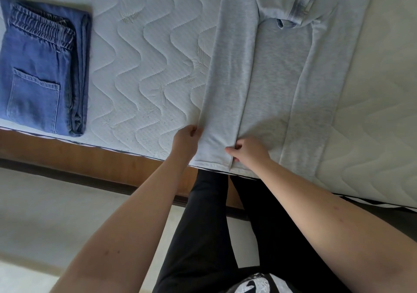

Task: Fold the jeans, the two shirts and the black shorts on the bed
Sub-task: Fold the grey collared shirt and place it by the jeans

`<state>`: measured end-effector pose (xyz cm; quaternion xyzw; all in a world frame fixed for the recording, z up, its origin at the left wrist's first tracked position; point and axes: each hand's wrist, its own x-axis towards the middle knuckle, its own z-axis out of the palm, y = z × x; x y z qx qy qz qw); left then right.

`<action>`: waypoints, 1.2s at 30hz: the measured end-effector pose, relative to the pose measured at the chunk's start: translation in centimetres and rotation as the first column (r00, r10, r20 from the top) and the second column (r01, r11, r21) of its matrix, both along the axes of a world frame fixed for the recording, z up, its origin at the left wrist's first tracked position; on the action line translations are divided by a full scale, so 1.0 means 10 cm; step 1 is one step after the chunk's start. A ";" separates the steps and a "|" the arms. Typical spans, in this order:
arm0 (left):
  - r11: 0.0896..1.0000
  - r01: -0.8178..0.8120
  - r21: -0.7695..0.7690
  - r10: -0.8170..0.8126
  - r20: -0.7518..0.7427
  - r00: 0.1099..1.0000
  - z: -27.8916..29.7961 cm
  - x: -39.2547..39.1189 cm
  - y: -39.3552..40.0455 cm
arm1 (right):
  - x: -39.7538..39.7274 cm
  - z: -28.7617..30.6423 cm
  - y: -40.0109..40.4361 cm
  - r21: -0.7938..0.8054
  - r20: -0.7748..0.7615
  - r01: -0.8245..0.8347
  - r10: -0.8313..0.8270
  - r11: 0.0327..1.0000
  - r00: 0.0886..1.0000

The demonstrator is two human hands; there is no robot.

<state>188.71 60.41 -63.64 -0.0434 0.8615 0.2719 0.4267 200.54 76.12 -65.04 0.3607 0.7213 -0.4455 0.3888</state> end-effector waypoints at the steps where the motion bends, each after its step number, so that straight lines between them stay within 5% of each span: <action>1: 1.000 0.015 -0.016 -0.015 0.012 1.000 0.01 0.03 -0.03 | -0.01 0.02 0.01 -0.004 0.002 -0.022 0.022 1.000 1.000; 7: 0.987 0.160 0.009 -0.159 0.169 0.973 0.04 0.22 -0.25 | -0.02 0.12 -0.01 -0.087 0.064 -0.213 0.219 0.973 0.974; 12: 0.999 0.033 0.006 -0.033 0.196 0.980 0.04 0.36 -0.37 | 0.10 0.05 -0.14 -0.096 0.068 -0.202 0.209 0.975 0.976; 17: 0.993 0.119 -0.015 -0.115 0.175 0.978 0.06 0.40 -0.42 | 0.12 0.03 -0.19 -0.035 0.068 -0.209 0.211 0.977 0.975; 23: 0.987 0.139 -0.078 -0.122 0.190 0.974 0.10 0.44 -0.51 | 0.23 0.09 -0.22 -0.141 0.099 -0.180 0.194 0.974 0.976; 27: 0.954 0.233 -0.190 -0.248 -0.060 0.967 0.08 0.42 -0.49 | 0.15 0.16 -0.09 -0.056 0.024 -0.013 0.014 0.998 1.000; 31: 0.987 0.127 -0.096 -0.148 -0.260 0.954 0.09 0.21 -0.25 | -0.13 0.14 0.18 0.082 -0.151 0.284 -0.270 0.955 0.951; 36: 0.993 0.113 0.015 -0.103 -0.314 0.944 0.00 -0.32 0.40 | -0.76 0.06 0.61 0.202 -0.321 0.347 -0.273 0.916 0.907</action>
